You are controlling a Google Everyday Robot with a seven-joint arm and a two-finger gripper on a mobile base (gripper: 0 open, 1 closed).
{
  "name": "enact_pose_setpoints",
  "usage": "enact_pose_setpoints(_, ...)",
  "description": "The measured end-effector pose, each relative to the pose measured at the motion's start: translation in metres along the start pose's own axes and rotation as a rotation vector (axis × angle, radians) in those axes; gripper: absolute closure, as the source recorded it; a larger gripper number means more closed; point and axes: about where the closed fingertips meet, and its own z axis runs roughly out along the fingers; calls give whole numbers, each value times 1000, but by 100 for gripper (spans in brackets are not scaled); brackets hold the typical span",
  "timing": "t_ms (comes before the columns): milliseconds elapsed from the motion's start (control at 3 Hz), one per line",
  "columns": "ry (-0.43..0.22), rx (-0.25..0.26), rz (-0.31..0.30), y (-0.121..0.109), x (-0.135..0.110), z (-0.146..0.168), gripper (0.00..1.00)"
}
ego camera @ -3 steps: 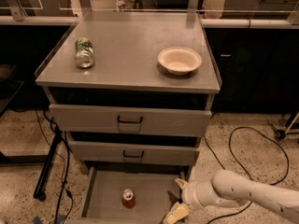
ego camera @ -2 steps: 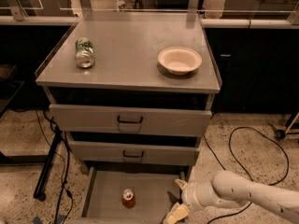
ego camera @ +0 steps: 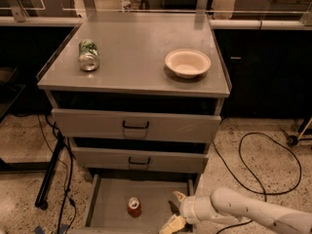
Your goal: Pick coke can from bottom drawer and place on counter
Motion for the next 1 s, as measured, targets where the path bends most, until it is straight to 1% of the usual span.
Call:
enact_pose_setpoints(333,-54,-18,20,-10,-2,30,0)
enact_pose_setpoints(667,-59,-17,27,-12,-1,33,0)
enact_pose_setpoints(1000,-75,-15,29,-14,4,50,0)
